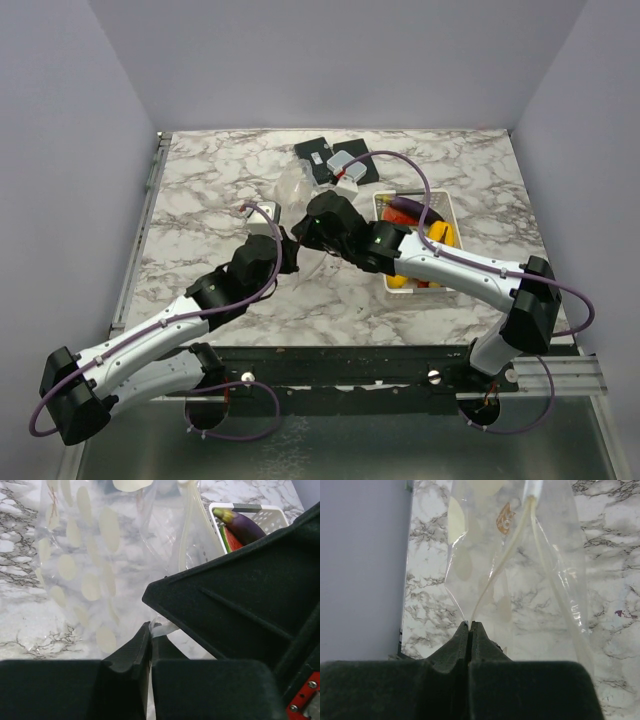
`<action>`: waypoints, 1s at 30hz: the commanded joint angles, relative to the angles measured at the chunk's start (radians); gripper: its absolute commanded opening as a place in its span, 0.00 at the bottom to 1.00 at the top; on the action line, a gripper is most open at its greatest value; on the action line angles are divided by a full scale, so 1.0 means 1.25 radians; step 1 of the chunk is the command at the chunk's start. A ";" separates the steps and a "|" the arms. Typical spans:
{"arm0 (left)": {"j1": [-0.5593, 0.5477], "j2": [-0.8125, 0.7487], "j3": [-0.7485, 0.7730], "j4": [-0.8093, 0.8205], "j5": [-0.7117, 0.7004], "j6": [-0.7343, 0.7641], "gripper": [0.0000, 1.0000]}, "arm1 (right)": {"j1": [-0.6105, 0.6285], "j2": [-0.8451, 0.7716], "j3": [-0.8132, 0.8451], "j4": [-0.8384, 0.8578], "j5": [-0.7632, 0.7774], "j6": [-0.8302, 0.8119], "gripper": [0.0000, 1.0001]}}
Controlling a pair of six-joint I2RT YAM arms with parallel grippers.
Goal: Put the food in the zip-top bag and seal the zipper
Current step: Open the zipper of the food storage bag.
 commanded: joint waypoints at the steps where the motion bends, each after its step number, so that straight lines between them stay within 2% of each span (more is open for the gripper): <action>1: 0.002 -0.010 0.000 0.026 -0.044 0.019 0.00 | 0.002 0.005 0.016 -0.010 -0.012 -0.002 0.01; 3: 0.001 -0.014 0.000 0.026 -0.049 0.022 0.00 | 0.002 -0.002 0.010 -0.012 -0.008 -0.007 0.03; 7: 0.002 -0.022 0.000 0.024 -0.055 0.028 0.00 | 0.002 -0.032 -0.008 -0.013 0.009 -0.023 0.29; 8: 0.002 -0.024 -0.001 0.024 -0.055 0.029 0.00 | 0.002 -0.042 -0.013 -0.015 0.013 -0.028 0.32; 23: 0.001 -0.031 0.006 0.011 -0.038 0.015 0.00 | 0.002 -0.209 -0.104 -0.106 0.104 -0.087 0.50; 30: 0.002 -0.034 0.013 -0.015 -0.018 0.004 0.00 | 0.002 -0.211 -0.092 -0.144 0.143 -0.162 0.51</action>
